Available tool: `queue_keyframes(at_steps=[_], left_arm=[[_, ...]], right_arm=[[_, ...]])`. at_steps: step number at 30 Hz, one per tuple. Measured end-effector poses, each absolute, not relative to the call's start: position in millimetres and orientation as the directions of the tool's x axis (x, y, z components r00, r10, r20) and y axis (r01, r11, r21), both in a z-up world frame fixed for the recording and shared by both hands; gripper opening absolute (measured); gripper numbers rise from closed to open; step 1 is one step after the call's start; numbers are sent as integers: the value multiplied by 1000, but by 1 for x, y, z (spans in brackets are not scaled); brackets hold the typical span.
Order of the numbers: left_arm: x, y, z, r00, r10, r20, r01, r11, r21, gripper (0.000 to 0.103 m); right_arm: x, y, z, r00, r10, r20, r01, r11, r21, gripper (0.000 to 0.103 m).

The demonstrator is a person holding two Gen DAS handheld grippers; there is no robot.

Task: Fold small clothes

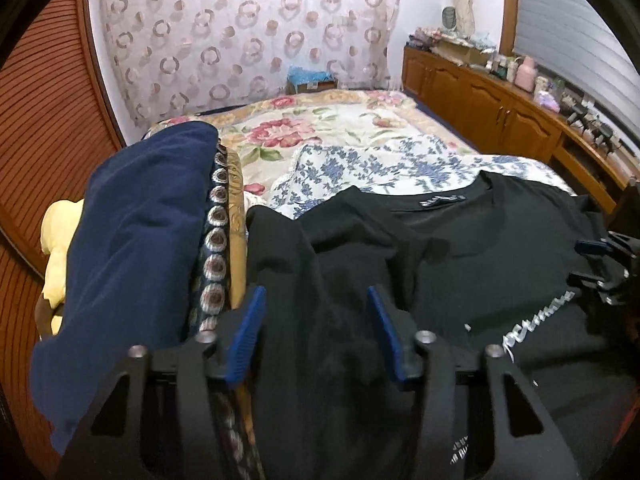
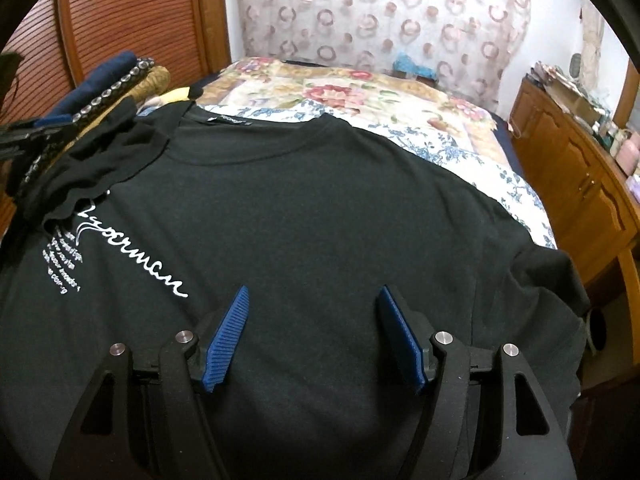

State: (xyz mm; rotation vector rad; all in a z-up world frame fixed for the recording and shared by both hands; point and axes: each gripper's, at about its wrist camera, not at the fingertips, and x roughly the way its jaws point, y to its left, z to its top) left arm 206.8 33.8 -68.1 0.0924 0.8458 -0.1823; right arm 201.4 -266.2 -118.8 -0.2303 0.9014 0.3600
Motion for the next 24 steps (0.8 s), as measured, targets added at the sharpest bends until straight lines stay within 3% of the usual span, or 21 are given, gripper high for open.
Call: queue_keyframes(at_steps=[11,13,15,24], left_arm=[[251,16,-97,556,16,-831,172,976,134,40],[252,13,-103,549,71,-833,171,966,195,15],[250,14,-102,550,81,-831,181,960,213,3],[236,74,-43,682,51,-730,58,991,123,1]], right_arm=[[204,-268,-121,571,200,-796,-387,921,-47,75],[204,-268,-121,571,200,-796,-388,921,-47,75],[204,-268,-121,572,200,-796,-388,921,-48,75],[204,-269,-121,572,200,-796,-389,920,-47,75]])
